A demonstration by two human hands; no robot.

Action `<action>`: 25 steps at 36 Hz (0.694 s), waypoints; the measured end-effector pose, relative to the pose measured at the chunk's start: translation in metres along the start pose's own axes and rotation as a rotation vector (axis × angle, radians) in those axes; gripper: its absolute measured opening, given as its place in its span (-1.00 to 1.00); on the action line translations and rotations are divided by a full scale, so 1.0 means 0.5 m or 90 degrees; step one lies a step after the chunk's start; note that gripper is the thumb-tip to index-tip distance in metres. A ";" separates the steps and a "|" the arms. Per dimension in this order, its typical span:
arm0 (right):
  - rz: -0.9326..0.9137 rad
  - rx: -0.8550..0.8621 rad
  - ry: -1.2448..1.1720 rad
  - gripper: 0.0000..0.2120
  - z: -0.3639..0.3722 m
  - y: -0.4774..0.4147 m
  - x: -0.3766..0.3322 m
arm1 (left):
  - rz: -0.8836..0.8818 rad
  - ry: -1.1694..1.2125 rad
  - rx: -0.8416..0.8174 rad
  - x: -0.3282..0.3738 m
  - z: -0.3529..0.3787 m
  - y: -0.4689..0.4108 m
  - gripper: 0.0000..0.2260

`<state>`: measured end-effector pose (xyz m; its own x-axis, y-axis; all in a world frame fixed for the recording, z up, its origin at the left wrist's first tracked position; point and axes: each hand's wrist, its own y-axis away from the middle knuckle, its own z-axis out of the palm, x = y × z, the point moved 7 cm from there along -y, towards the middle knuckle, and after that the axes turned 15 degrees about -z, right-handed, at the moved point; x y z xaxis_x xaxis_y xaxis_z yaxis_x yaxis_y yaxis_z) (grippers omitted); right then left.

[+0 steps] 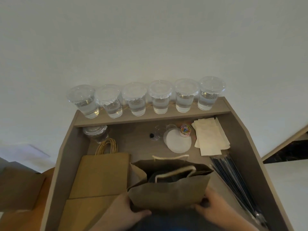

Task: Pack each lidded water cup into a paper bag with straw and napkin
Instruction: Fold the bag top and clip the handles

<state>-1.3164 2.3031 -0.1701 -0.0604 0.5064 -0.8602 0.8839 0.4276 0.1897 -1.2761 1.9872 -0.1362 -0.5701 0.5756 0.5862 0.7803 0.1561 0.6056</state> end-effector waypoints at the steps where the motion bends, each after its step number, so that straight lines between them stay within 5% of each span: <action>1: -0.002 0.007 -0.001 -0.61 0.000 -0.004 0.004 | 0.001 -0.025 0.010 0.001 0.000 -0.002 -0.43; 11: -0.047 -0.007 0.034 -0.80 -0.012 -0.009 -0.046 | 0.034 -0.064 0.056 0.043 -0.034 0.013 -0.35; 17: 0.004 0.053 -0.024 -0.93 -0.018 0.004 -0.048 | 0.008 -0.021 0.040 0.053 -0.054 0.026 -0.48; 25: -0.010 0.051 -0.086 -0.72 -0.050 0.012 -0.106 | 0.128 0.024 0.060 0.127 -0.098 0.082 -0.72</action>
<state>-1.3193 2.2976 -0.1114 -0.0172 0.3926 -0.9195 0.9179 0.3709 0.1412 -1.2927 1.9908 -0.0478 -0.4088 0.5724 0.7108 0.8987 0.1168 0.4227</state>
